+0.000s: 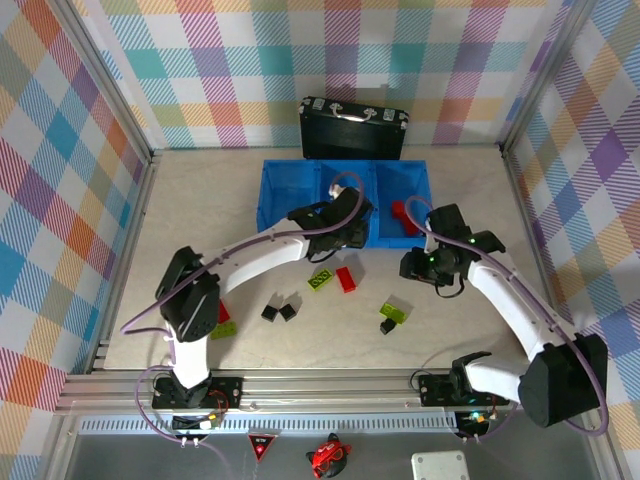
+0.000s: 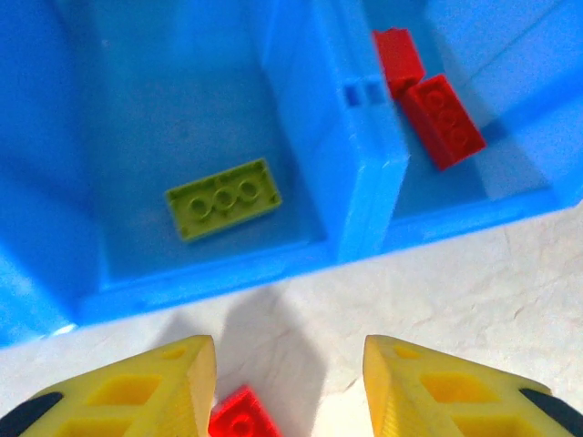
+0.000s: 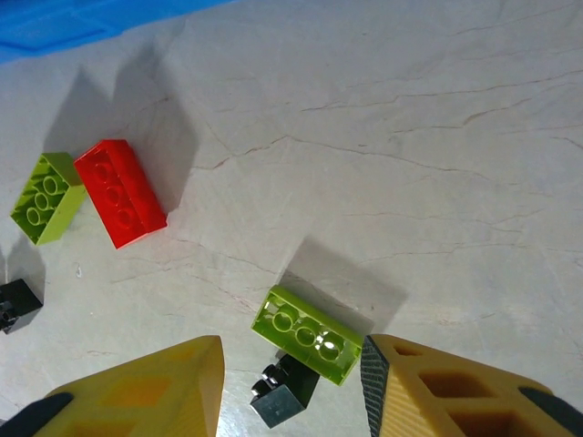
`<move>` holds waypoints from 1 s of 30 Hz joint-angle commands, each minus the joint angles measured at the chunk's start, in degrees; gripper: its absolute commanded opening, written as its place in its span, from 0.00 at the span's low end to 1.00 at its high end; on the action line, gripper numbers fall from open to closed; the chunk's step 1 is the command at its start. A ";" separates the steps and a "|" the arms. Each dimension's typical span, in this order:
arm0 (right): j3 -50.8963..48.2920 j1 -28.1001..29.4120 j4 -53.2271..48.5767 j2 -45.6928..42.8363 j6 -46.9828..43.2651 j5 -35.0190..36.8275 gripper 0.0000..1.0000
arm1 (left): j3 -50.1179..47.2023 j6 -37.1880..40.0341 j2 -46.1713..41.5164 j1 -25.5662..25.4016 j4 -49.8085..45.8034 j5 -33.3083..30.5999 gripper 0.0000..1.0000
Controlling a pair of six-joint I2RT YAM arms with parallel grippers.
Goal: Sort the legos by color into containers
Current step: Pick up the lego from the bottom-center of the table.
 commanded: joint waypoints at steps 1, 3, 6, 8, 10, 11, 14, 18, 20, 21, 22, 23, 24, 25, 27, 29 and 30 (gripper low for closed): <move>2.65 2.34 -1.93 2.00 1.41 1.83 0.46 | -5.18 1.10 -6.02 1.40 -5.29 2.76 0.47; 3.25 3.76 -2.11 3.47 1.62 2.28 0.45 | -8.93 0.68 -9.16 2.30 -5.79 2.77 0.47; 3.99 5.71 -2.12 5.59 1.95 2.69 0.45 | -14.65 -0.57 -13.61 4.00 -6.17 3.30 0.47; 4.47 6.81 -1.94 6.94 2.23 2.69 0.45 | -18.15 -1.16 -16.90 5.19 -6.77 3.30 0.47; 4.79 7.78 -1.72 7.96 2.41 2.78 0.45 | -20.99 -1.57 -19.75 6.21 -7.70 2.90 0.47; 4.97 8.18 -1.60 8.45 2.57 2.77 0.45 | -22.36 -1.80 -21.25 6.83 -8.39 2.71 0.47; 5.48 9.19 -1.26 9.78 2.72 2.65 0.45 | -26.11 -2.22 -25.56 8.93 -10.32 1.91 0.47; 5.71 10.11 -0.91 10.97 2.53 2.60 0.45 | -30.19 -2.54 -30.70 12.39 -12.60 2.04 0.47; 5.67 10.20 -0.61 11.46 2.32 2.48 0.45 | -31.95 -2.56 -33.31 14.62 -13.63 2.41 0.47; 5.68 10.28 -0.62 11.66 2.23 2.43 0.45 | -32.70 -2.63 -34.35 15.59 -13.96 2.50 0.47; 5.68 10.29 -0.63 11.85 2.07 2.35 0.45 | -33.46 -2.75 -35.55 16.80 -14.20 2.87 0.48; 5.77 10.31 -0.62 12.08 1.93 2.29 0.45 | -34.19 -2.86 -36.55 18.03 -14.60 3.32 0.48; 5.86 10.29 -0.56 12.21 1.97 2.18 0.45 | -34.77 -2.94 -37.38 19.08 -14.85 3.82 0.48; 5.88 10.36 -0.44 12.37 1.89 1.92 0.45 | -35.43 -3.15 -38.21 20.31 -15.06 4.16 0.48; 5.86 10.48 -0.33 12.61 1.90 1.51 0.45 | -36.81 -3.42 -39.38 22.44 -15.08 5.27 0.48; 5.86 10.89 -0.32 12.90 1.83 1.67 0.45 | -38.17 -3.52 -40.09 24.71 -15.07 7.05 0.48; 5.79 11.05 -0.40 13.05 1.82 1.80 0.45 | -38.57 -3.50 -40.24 25.47 -15.07 7.72 0.48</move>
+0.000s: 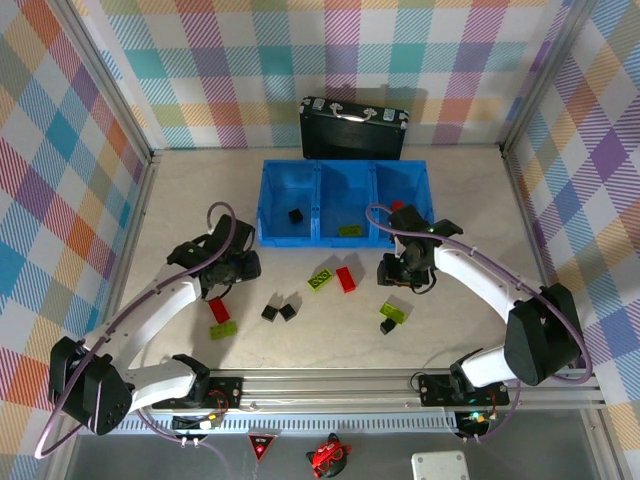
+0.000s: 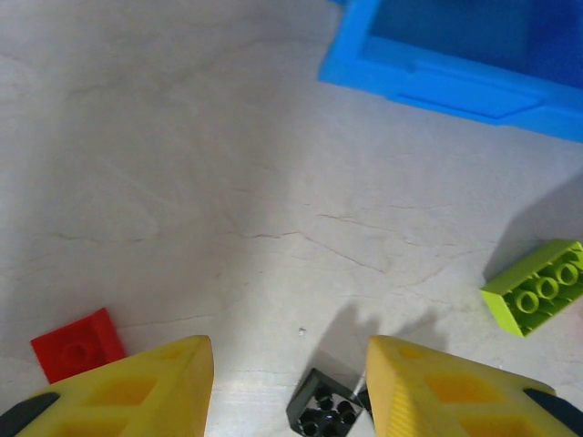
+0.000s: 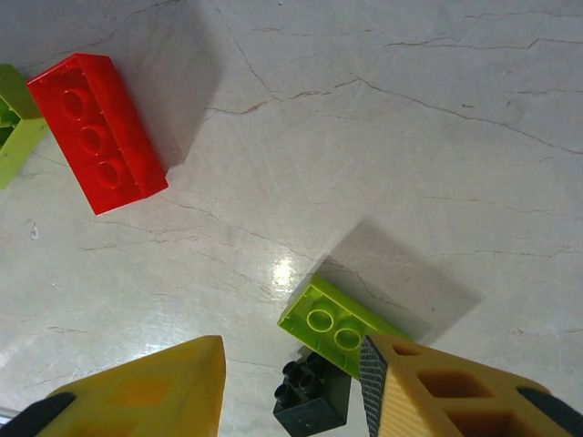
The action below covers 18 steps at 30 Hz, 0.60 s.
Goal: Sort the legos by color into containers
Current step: Pick up the lego from the bottom-center of the table.
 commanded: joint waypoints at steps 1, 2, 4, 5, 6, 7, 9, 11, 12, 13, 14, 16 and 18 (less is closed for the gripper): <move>1.54 0.90 -0.06 0.78 0.21 -0.23 0.44 | -2.12 -0.91 -1.43 2.84 -2.13 3.73 0.48; 1.45 1.19 -0.15 0.96 0.33 -0.07 0.45 | -2.65 -0.86 -1.66 3.40 -1.98 4.30 0.48; 1.19 1.76 -0.55 1.08 0.78 0.96 0.44 | -3.44 -0.48 -2.19 4.51 -1.57 5.12 0.48; 1.09 2.06 -0.85 1.08 1.12 1.63 0.44 | -3.74 -0.17 -2.33 5.15 -1.44 5.72 0.48; 0.96 2.39 -1.16 1.00 1.58 2.19 0.44 | -3.95 0.13 -2.25 5.76 -1.30 6.38 0.48; 0.67 2.81 -1.46 0.86 2.11 2.91 0.44 | -4.03 0.50 -2.22 6.46 -1.18 7.05 0.48; -0.10 3.61 -1.67 0.51 3.07 3.67 0.44 | -4.29 1.17 -2.00 7.69 -0.78 8.35 0.48; -1.13 4.46 -1.66 0.25 4.13 4.56 0.44 | -4.39 1.76 -1.77 8.76 -0.49 9.46 0.48; -1.56 4.87 -1.74 0.28 4.65 5.01 0.44 | -4.40 2.18 -1.59 9.29 -0.38 9.96 0.48; -1.89 5.12 -1.86 0.50 5.16 5.43 0.45 | -4.24 2.61 -1.47 9.76 -0.38 10.32 0.48; -2.18 5.31 -2.05 0.61 5.62 5.86 0.45 | -4.13 2.98 -1.32 10.17 -0.38 10.52 0.48; -2.61 5.77 -2.55 0.89 7.03 6.79 0.49 | -3.80 3.77 -0.96 11.00 -0.51 11.02 0.49; -3.24 5.78 -3.39 0.86 10.91 8.78 0.55 | -3.27 4.54 -0.61 11.62 -0.63 11.46 0.49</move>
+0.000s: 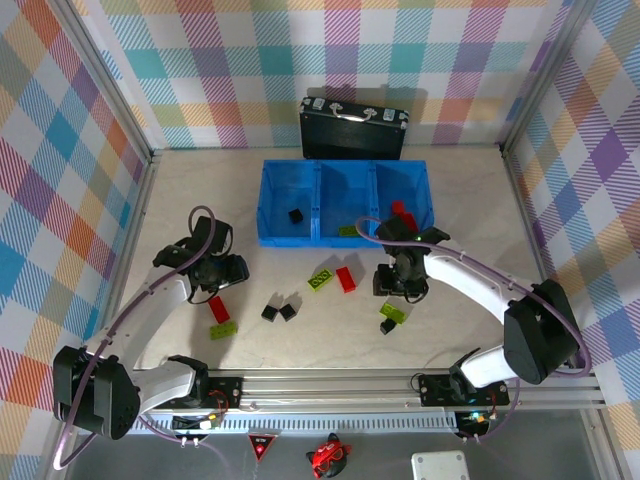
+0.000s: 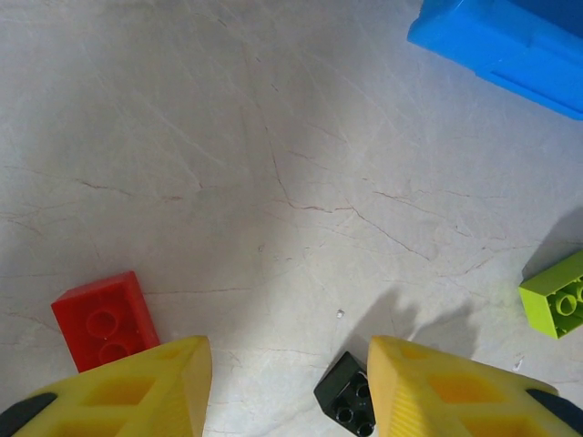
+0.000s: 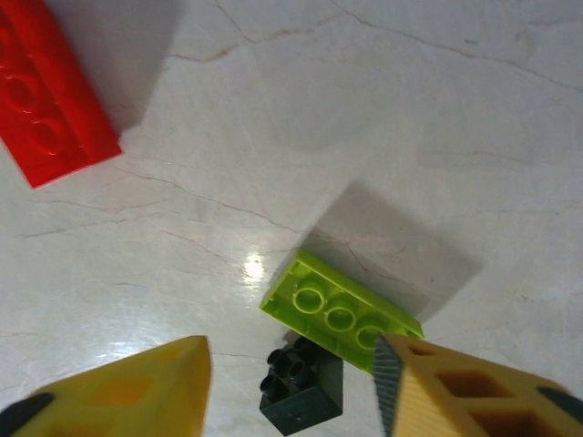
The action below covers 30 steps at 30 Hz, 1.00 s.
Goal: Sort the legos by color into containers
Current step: Pick up the lego from the bottom-center of the table.
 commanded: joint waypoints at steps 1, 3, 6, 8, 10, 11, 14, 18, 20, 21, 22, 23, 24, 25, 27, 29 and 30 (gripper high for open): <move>-1.41 0.39 -2.54 0.16 7.60 3.78 0.58 | 0.75 2.54 0.65 1.52 -0.28 2.22 0.49; -2.63 0.52 -1.88 0.03 14.21 3.37 0.66 | 1.63 3.42 1.17 2.00 -0.54 2.65 0.49; -5.88 1.23 1.11 -0.66 26.46 0.51 0.74 | 3.53 5.14 2.22 2.66 -1.48 2.76 0.49; -8.08 1.62 4.52 -1.40 32.28 -1.85 0.77 | 4.93 6.39 2.68 3.18 -2.41 2.67 0.50; -8.85 1.71 5.41 -1.51 35.92 -2.12 0.80 | 6.01 7.51 2.82 3.89 -3.30 2.58 0.50; -8.64 1.73 5.16 -1.22 36.78 -1.62 0.81 | 6.54 8.17 2.73 4.31 -3.61 2.67 0.51; -7.57 1.73 3.91 0.42 37.17 -0.79 0.83 | 7.94 10.64 3.12 5.55 -4.64 2.44 0.51; -6.14 1.73 2.48 2.98 36.40 -0.67 0.83 | 9.07 14.81 3.79 6.70 -5.07 1.19 0.51; -5.55 1.73 2.20 4.10 35.66 -0.55 0.83 | 8.48 16.67 3.54 7.19 -3.83 0.76 0.51; -5.34 1.73 2.25 4.55 35.31 -0.65 0.83 | 7.98 17.18 3.50 7.32 -3.18 0.61 0.51; -5.16 1.73 2.52 5.00 34.79 -0.93 0.82 | 7.50 17.59 3.47 7.46 -2.29 0.42 0.51; -5.06 1.73 2.76 5.48 34.29 -1.28 0.82 | 6.90 17.79 3.58 7.51 -1.41 0.17 0.51; -4.88 1.73 2.77 5.86 34.15 -1.40 0.82 | 6.43 17.80 3.67 7.60 -0.86 0.19 0.51; -4.93 1.73 2.86 6.19 34.09 -1.53 0.81 | 6.31 17.96 4.07 7.68 -0.54 0.44 0.51; -5.54 1.73 3.53 6.60 34.00 -1.79 0.81 | 6.90 18.40 4.76 7.70 -0.66 0.39 0.51; -6.61 1.73 4.53 6.92 34.05 -1.86 0.80 | 7.03 18.58 4.93 8.06 -0.47 0.51 0.51; -7.03 1.73 4.93 7.08 33.88 -1.89 0.79 | 6.95 18.72 4.84 8.21 -0.38 0.64 0.51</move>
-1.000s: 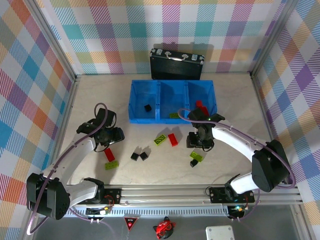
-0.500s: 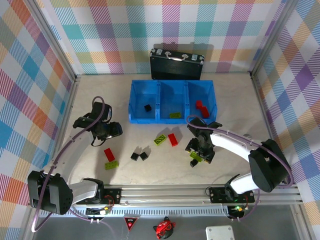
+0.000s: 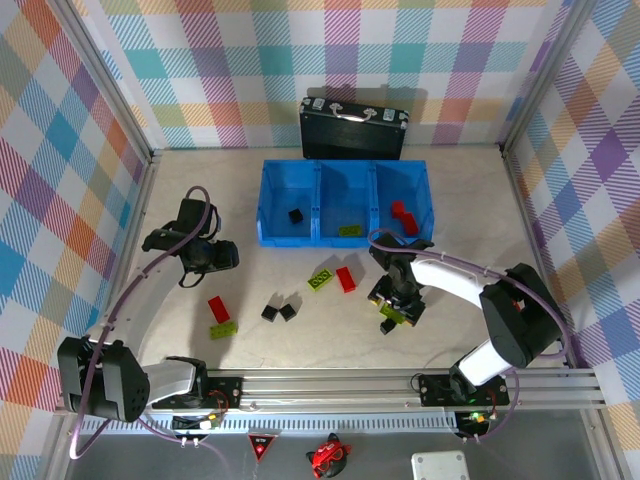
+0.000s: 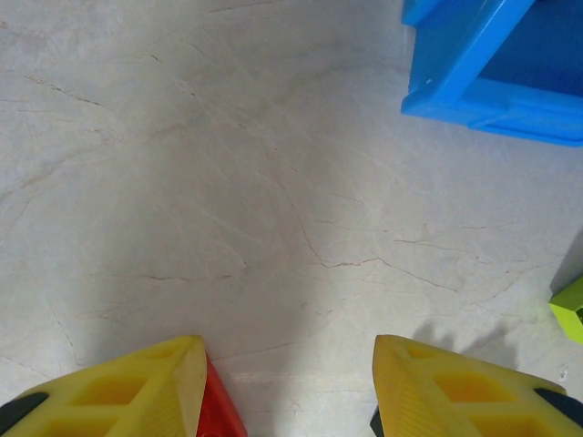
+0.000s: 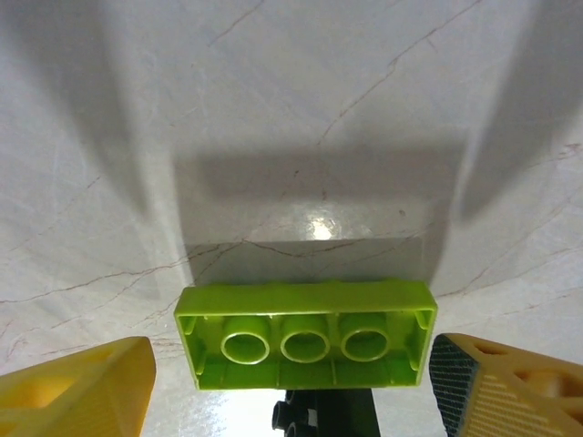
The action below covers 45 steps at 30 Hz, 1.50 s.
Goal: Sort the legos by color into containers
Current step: Pick up the lego from the bottom-center of the table.
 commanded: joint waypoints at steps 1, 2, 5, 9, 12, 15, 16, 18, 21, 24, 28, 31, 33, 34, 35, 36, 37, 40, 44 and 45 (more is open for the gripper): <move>-0.97 0.35 0.94 0.87 -0.11 -0.81 0.79 | -0.58 1.87 -0.07 1.24 1.15 -0.14 0.51; -1.26 0.33 1.26 0.95 -0.22 -0.88 0.78 | -0.59 1.87 -0.15 1.28 1.15 -0.03 0.51; -1.96 0.34 2.44 1.13 -0.32 -1.29 0.76 | -0.59 1.89 -0.16 1.28 1.20 -0.07 0.51; -2.26 0.35 2.41 1.13 -0.36 -0.73 0.74 | -0.55 1.87 0.02 1.28 1.24 -0.20 0.51; -2.30 0.36 2.25 1.05 -0.37 -0.63 0.71 | -0.39 1.89 0.54 1.37 1.15 -0.12 0.51; -2.24 0.36 2.03 0.70 -0.36 -0.82 0.69 | -0.31 1.87 0.66 1.37 1.15 -0.03 0.51; -2.32 0.36 1.86 0.46 -0.42 -0.79 0.68 | -0.35 1.87 0.63 1.37 1.15 -0.09 0.51; -2.39 0.36 1.56 -0.03 -0.47 -0.72 0.67 | -0.39 1.87 0.54 1.37 1.15 -0.20 0.51; -2.28 0.38 1.30 -0.92 -0.60 -0.33 0.66 | -0.39 1.98 0.37 1.44 1.15 -0.29 0.51; -1.47 0.36 0.35 -1.45 -1.08 0.35 0.65 | -0.37 2.04 0.53 1.46 1.23 0.13 0.51; 0.86 0.31 0.81 -0.77 -7.30 0.59 0.63 | -0.20 2.13 0.45 1.46 1.24 0.41 0.51; 3.50 0.36 0.10 0.24 -14.92 0.92 0.62 | -0.28 2.22 0.27 1.44 1.24 0.24 0.51; 5.14 0.40 -0.86 0.52 -18.89 1.69 0.62 | -0.19 2.22 0.21 1.46 1.16 0.15 0.51; 5.76 0.44 -1.06 0.51 -20.42 1.88 0.62 | -0.17 2.22 0.21 1.43 1.15 0.15 0.51; 6.47 0.44 -1.41 0.52 -21.93 2.20 0.62 | -0.17 2.22 0.16 1.48 1.15 0.15 0.51; 7.24 0.43 -1.75 0.60 -23.37 2.50 0.62 | -0.17 2.22 0.11 1.46 1.15 0.15 0.51; 7.91 0.44 -2.02 0.68 -24.63 2.62 0.62 | -0.18 2.30 0.12 1.48 1.15 0.07 0.51; 11.05 0.44 -3.64 1.84 -28.26 3.17 0.62 | -0.24 2.31 0.01 1.50 1.15 -0.38 0.52; 15.78 0.53 -5.61 4.21 -30.85 3.68 0.62 | -0.16 2.41 -0.07 1.54 1.15 -0.21 0.52; 16.86 0.53 -5.82 4.74 -31.21 3.66 0.62 | -0.16 2.39 -0.03 1.54 1.15 -0.29 0.52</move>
